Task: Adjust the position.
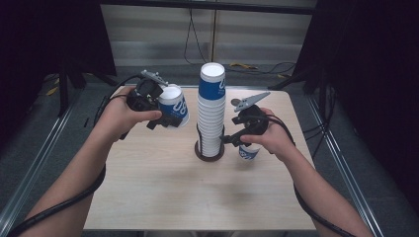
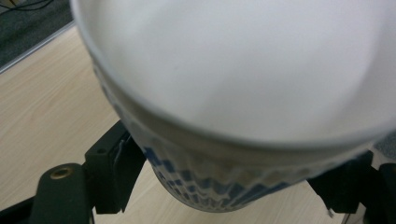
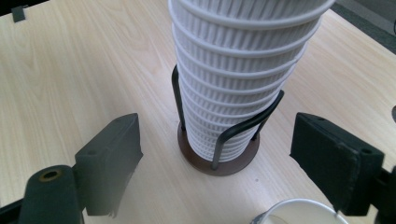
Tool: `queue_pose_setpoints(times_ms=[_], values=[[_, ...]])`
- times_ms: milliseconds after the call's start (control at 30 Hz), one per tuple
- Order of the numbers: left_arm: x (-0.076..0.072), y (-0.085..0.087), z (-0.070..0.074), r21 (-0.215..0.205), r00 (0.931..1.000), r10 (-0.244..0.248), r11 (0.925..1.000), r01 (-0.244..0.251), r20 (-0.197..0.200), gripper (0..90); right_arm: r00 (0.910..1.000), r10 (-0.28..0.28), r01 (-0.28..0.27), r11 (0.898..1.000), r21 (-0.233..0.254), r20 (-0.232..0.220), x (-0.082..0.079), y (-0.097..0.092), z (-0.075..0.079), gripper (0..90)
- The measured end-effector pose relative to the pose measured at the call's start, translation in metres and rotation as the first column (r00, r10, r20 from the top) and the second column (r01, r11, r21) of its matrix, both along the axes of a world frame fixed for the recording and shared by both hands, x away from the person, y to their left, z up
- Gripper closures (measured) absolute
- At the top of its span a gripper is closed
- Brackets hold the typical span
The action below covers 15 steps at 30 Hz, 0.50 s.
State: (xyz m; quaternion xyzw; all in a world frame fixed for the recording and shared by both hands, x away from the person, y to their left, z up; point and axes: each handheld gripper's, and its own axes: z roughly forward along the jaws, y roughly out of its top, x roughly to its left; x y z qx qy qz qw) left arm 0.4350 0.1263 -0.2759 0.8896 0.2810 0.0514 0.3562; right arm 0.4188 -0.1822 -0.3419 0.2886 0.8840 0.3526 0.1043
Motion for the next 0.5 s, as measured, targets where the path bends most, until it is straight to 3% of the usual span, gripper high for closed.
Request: queue_pose_setpoints(times_ms=[500], values=[[-0.005, -0.006, -0.022, 0.039, 0.9997, -0.023, 0.999, 0.023, -0.009, 21.0, 0.9999, 0.016, -0.016, 1.0, -0.007, -0.002, -0.003, -0.005, -0.004, 15.6]])
